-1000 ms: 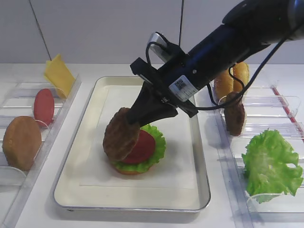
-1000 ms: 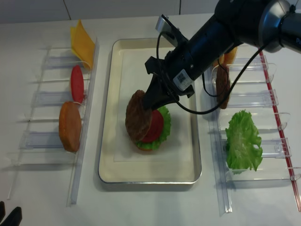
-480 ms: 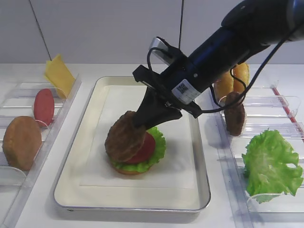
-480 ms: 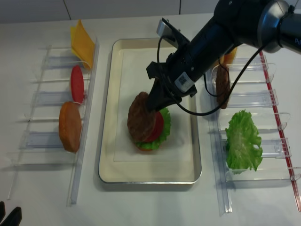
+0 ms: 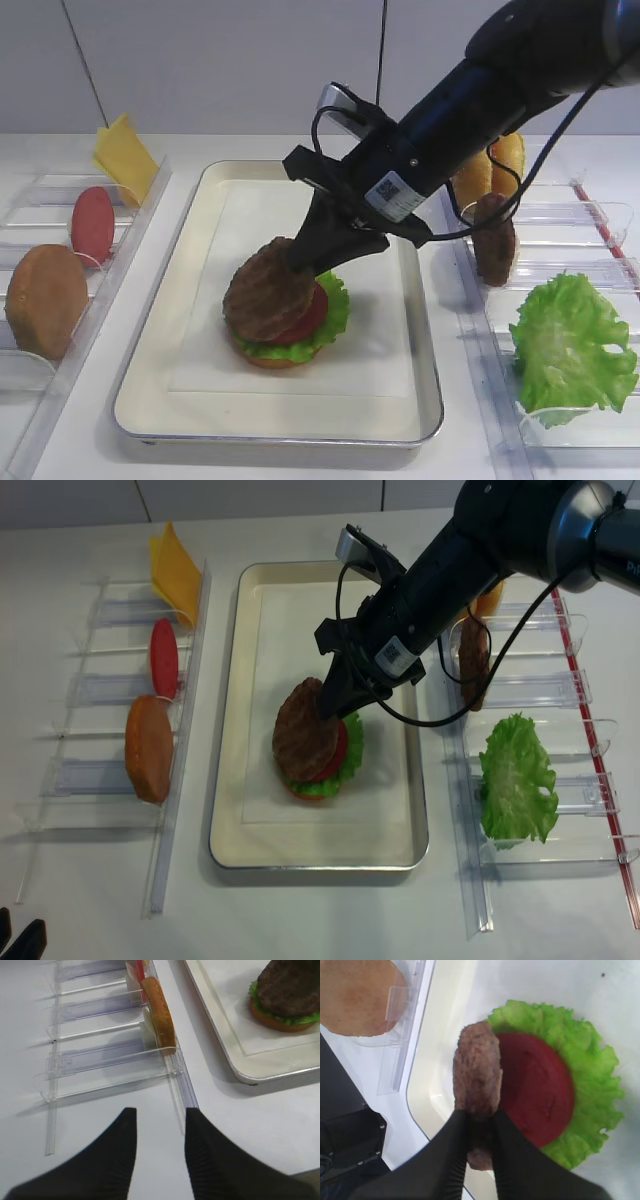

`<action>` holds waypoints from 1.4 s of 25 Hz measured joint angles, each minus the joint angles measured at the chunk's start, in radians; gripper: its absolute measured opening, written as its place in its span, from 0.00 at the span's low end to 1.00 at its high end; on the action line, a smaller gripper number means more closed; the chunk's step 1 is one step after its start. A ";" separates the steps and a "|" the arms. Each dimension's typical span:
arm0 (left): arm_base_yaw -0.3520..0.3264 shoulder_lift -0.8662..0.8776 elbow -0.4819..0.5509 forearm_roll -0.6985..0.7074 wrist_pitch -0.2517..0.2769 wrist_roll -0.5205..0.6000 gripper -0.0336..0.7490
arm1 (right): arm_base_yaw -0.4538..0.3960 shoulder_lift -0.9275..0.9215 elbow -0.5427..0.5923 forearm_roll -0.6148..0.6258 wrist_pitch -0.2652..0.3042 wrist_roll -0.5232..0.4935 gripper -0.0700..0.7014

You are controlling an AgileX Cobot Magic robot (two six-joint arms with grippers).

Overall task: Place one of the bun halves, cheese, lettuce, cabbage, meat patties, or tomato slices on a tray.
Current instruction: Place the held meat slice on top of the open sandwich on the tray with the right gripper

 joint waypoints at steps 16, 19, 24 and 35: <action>0.000 0.000 0.000 0.000 0.000 0.000 0.32 | 0.000 0.020 0.000 -0.035 -0.031 0.033 0.27; 0.000 0.000 0.000 0.000 0.000 0.000 0.32 | 0.000 0.021 0.000 -0.038 -0.033 0.037 0.27; 0.000 0.000 0.000 0.000 0.000 0.000 0.31 | 0.000 0.021 0.000 -0.057 -0.035 0.045 0.28; 0.000 0.000 0.000 0.000 0.000 0.000 0.30 | 0.000 0.022 0.000 -0.142 -0.084 0.070 0.38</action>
